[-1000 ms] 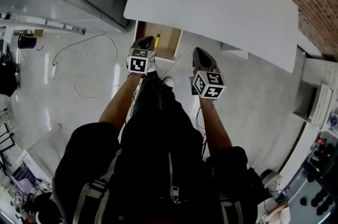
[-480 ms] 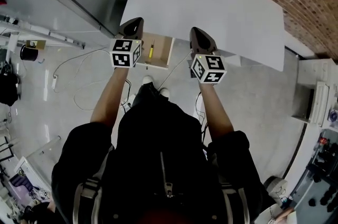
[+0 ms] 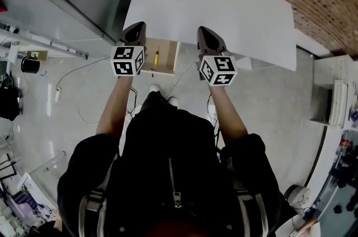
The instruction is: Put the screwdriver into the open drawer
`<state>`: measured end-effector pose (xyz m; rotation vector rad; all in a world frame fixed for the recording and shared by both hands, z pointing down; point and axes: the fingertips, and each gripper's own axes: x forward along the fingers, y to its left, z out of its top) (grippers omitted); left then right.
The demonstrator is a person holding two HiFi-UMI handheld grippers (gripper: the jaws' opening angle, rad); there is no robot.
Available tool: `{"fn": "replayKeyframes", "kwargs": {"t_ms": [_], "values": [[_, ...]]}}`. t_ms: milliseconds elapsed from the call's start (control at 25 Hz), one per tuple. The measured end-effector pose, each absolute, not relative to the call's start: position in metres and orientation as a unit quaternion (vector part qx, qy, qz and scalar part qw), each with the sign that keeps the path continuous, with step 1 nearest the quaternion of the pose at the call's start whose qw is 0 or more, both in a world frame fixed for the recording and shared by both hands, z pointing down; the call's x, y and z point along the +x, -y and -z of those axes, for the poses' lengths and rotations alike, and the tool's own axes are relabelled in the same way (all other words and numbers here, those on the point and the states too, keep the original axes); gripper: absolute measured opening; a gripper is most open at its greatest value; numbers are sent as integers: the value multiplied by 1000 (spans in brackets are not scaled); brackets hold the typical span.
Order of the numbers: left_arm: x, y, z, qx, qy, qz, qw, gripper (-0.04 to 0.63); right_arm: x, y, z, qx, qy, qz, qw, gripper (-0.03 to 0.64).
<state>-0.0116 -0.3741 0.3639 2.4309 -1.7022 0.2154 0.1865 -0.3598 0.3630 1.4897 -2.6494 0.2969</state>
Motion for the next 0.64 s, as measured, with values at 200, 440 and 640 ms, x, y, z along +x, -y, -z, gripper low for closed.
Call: {"fn": "replayKeyframes", "kwargs": {"t_ms": [200, 440, 640], "values": [[-11, 369, -370, 814, 569, -73, 89, 25, 187, 357, -366, 489, 866, -100, 43, -3], [-9, 364, -373, 818, 565, -68, 91, 25, 186, 351, -372, 487, 866, -104, 47, -3], [-8, 358, -377, 819, 563, -68, 92, 25, 186, 346, -376, 487, 866, -105, 48, -3]]}}
